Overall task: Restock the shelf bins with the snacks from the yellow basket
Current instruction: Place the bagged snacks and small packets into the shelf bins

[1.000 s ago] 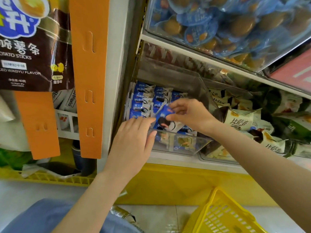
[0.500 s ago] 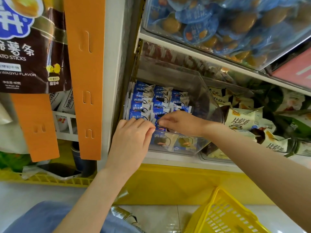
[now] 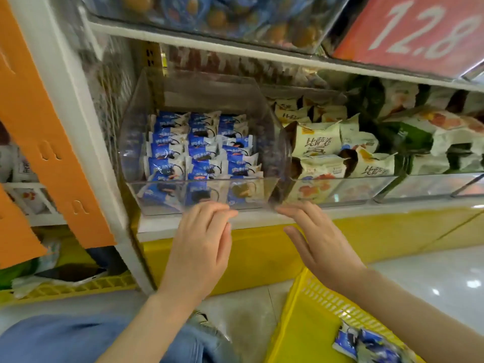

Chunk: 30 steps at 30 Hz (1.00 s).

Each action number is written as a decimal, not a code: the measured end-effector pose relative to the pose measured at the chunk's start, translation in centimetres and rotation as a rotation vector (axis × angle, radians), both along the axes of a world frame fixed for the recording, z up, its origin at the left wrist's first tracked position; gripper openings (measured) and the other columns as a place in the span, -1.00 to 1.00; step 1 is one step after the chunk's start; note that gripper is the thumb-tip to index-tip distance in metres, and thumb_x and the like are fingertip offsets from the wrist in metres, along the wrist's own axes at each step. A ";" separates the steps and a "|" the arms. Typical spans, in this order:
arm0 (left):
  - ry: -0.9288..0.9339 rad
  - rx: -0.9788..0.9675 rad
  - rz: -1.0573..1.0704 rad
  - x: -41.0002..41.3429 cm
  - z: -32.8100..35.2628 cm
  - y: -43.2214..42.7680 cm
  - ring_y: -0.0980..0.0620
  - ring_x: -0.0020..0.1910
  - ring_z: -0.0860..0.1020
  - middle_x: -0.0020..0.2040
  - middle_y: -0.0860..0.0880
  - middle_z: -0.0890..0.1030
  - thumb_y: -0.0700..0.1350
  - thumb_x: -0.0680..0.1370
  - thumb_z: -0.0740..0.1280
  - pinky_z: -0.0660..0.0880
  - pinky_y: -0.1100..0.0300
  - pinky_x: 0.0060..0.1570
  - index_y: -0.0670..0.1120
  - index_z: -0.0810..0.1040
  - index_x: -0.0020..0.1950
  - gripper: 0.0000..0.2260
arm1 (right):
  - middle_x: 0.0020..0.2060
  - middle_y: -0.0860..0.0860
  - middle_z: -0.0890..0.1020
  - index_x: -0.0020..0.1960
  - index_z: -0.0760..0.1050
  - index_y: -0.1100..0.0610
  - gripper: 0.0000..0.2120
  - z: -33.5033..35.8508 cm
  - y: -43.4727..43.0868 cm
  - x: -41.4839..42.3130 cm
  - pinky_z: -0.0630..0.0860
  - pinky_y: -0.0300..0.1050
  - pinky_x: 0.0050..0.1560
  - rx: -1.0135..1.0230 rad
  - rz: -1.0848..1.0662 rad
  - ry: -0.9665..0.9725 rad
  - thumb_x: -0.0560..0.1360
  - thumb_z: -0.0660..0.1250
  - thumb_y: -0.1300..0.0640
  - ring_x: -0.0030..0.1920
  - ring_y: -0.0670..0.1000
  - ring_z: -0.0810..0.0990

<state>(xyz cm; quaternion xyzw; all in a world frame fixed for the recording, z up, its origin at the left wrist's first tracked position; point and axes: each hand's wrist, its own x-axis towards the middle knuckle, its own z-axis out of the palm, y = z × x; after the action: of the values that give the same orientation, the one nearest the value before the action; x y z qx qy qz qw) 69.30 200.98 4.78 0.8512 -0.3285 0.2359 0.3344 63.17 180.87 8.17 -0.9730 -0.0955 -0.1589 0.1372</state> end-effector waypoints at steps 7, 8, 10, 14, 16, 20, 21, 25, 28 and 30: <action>0.520 0.334 -0.167 -5.6 -9.2 -9.2 0.06 0.25 0.36 0.27 0.06 0.39 0.03 0.63 0.04 0.23 0.20 0.19 0.01 0.33 0.34 -0.69 | -0.07 0.06 0.58 0.05 0.53 0.15 -0.61 -11.5 -9.3 -11.8 0.30 -0.18 0.02 0.098 -0.409 0.172 0.62 -0.01 -0.03 0.00 0.00 0.47; 0.588 0.360 -0.175 -5.8 -10.4 -10.4 0.07 0.29 0.32 0.31 0.06 0.35 0.03 0.63 0.04 0.23 0.19 0.24 0.01 0.27 0.38 -0.67 | -0.02 0.06 0.57 0.09 0.51 0.13 -0.69 -13.5 -10.9 -13.6 0.29 -0.19 0.04 0.111 -0.493 0.260 0.61 0.06 0.01 0.05 0.03 0.49; 0.707 0.394 -0.179 -6.0 -12.5 -12.4 0.03 0.32 0.32 0.35 0.01 0.34 0.02 0.63 0.04 0.27 0.12 0.27 -0.02 0.23 0.41 -0.64 | 0.14 0.03 0.50 0.21 0.43 0.09 -0.74 -17.4 -13.8 -17.4 0.29 -0.18 0.12 0.146 -0.663 0.465 0.59 0.13 0.04 0.19 0.07 0.45; 0.843 0.447 -0.164 -5.9 -15.6 -15.5 -0.10 0.27 0.39 0.31 -0.13 0.40 -0.02 0.63 0.06 0.32 0.04 0.21 -0.14 0.27 0.38 -0.64 | 0.34 0.04 0.36 0.38 0.24 0.09 -0.60 -23.5 -17.2 -23.5 0.33 -0.13 0.24 0.226 -0.873 0.842 0.60 0.12 -0.02 0.34 0.06 0.35; 0.935 0.389 -0.155 -6.0 -16.6 -16.5 -0.16 0.25 0.41 0.28 -0.21 0.44 -0.02 0.63 0.07 0.33 0.02 0.19 -0.20 0.30 0.34 -0.64 | 0.39 0.06 0.30 0.45 0.14 0.10 -0.54 -25.4 -17.9 -25.6 0.30 -0.14 0.28 0.279 -0.924 1.008 0.60 0.11 -0.02 0.38 0.06 0.30; 1.009 0.247 -0.170 -6.1 -17.7 -16.7 -0.12 -0.04 0.53 -0.02 -0.07 0.56 0.05 0.61 0.08 0.35 0.18 -0.24 -0.01 0.36 0.15 -0.79 | 0.42 0.15 0.26 0.48 0.06 0.21 -0.40 -27.5 -18.6 -27.0 0.31 -0.04 0.34 0.237 -1.098 0.940 0.56 0.24 0.06 0.39 0.14 0.28; 0.998 0.227 -0.181 -6.1 -17.9 -16.6 -0.05 -0.19 0.50 -0.15 -0.02 0.53 0.05 0.61 0.08 0.28 0.24 -0.35 0.02 0.35 0.04 -0.85 | 0.42 0.18 0.24 0.48 0.06 0.24 -0.38 -27.7 -18.7 -26.8 0.31 0.02 0.35 0.257 -1.171 0.855 0.55 0.26 0.08 0.40 0.16 0.27; 0.918 0.187 -0.184 -6.1 -18.2 -16.8 0.14 -0.42 0.31 -0.36 0.07 0.37 0.00 0.61 0.11 0.15 0.30 -0.46 -0.01 0.30 -0.13 -0.85 | 0.43 0.25 0.21 0.46 0.08 0.30 -0.32 -28.6 -21.2 -24.5 0.28 0.14 0.38 0.430 -1.333 0.658 0.51 0.32 0.07 0.41 0.23 0.22; 0.892 0.174 -0.190 -6.1 -18.4 -16.9 0.14 -0.41 0.37 -0.34 0.02 0.44 0.00 0.61 0.11 0.25 0.34 -0.44 -0.03 0.34 -0.11 -0.85 | 0.24 0.30 0.38 0.35 0.24 0.34 -0.42 -29.8 -23.1 -22.9 0.32 0.15 0.33 0.373 -1.263 0.799 0.51 0.31 0.00 0.24 0.27 0.39; 0.904 0.187 -0.188 -6.0 -18.5 -16.8 0.16 -0.38 0.41 -0.29 0.02 0.48 0.02 0.60 0.10 0.27 0.35 -0.43 -0.02 0.37 -0.04 -0.85 | 0.18 0.30 0.41 0.31 0.28 0.33 -0.47 -30.6 -23.8 -22.5 0.34 0.17 0.28 0.358 -1.251 0.802 0.51 0.30 0.01 0.18 0.28 0.39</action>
<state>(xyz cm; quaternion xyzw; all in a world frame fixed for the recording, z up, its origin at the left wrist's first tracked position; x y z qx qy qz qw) 63.27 184.22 -13.74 0.8617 -0.2452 -0.2204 0.3857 40.65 157.09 -22.39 -0.7920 0.5577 0.1452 0.2015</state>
